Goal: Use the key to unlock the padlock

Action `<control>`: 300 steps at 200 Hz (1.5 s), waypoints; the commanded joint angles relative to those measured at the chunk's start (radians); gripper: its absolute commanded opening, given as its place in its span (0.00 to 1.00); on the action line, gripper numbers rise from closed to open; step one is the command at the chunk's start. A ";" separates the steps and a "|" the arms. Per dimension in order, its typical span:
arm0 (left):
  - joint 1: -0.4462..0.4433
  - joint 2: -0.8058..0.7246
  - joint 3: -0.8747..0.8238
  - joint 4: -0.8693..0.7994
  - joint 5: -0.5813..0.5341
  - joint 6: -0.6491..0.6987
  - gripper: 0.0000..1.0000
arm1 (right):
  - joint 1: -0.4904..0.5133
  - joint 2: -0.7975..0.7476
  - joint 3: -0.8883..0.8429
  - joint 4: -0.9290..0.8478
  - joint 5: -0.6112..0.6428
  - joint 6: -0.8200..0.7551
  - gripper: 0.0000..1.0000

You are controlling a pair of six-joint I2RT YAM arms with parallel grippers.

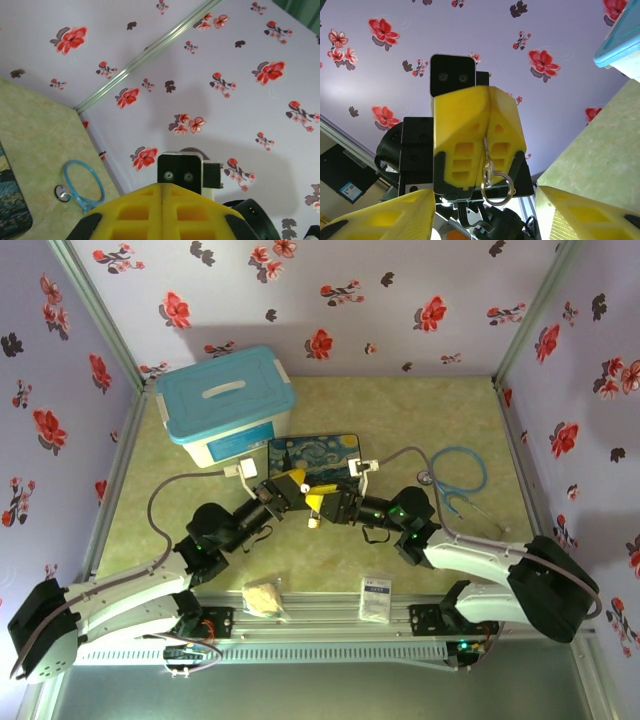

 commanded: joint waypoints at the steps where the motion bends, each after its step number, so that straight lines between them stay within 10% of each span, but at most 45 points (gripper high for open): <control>1: 0.001 0.019 0.014 0.081 0.001 0.029 0.00 | 0.006 0.020 0.029 0.101 -0.013 0.011 0.56; 91: -0.002 0.045 -0.009 0.133 -0.005 0.015 0.00 | 0.003 0.045 0.015 0.150 0.008 0.026 0.21; 300: -0.004 0.070 -0.031 0.153 -0.007 -0.018 0.00 | -0.012 0.021 0.017 0.110 0.053 -0.015 0.20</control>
